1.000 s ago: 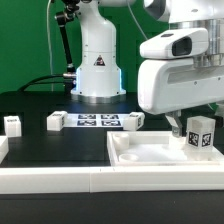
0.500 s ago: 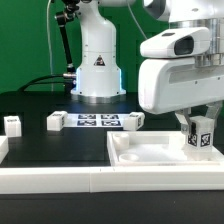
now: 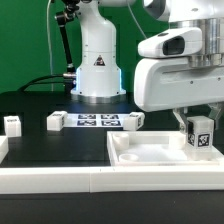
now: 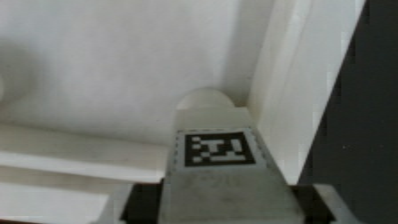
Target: Assemble square table
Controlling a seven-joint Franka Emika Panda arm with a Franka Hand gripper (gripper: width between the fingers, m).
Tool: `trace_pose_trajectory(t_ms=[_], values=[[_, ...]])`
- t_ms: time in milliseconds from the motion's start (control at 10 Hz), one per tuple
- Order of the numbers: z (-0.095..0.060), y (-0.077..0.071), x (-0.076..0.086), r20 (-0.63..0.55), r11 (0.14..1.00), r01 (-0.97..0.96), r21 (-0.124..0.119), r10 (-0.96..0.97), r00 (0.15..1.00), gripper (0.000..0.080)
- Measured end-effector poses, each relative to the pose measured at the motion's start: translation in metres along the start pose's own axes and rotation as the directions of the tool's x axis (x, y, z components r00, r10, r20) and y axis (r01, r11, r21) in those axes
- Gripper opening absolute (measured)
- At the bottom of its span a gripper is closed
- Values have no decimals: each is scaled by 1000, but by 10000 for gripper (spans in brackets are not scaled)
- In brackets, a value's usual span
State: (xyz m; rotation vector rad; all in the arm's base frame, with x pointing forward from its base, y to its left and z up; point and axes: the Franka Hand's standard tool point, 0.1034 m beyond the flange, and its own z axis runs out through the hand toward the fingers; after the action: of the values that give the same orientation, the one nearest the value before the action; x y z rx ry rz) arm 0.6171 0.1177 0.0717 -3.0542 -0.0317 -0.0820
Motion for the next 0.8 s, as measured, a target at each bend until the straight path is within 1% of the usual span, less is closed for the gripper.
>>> trace_pose_trajectory(t_ms=[200,400,500,700,800], values=[[0,0,0,0,980,-196,-4,196,981,290],[0,0,0,-2,919,-395,-2,395,919,290],[0,0,0,-1,876,-483,-1,483,876,290],[0,-2,-1,2,760,-649,0,649,760,290],[0,-3,-1,2,712,-702,0,702,712,290]])
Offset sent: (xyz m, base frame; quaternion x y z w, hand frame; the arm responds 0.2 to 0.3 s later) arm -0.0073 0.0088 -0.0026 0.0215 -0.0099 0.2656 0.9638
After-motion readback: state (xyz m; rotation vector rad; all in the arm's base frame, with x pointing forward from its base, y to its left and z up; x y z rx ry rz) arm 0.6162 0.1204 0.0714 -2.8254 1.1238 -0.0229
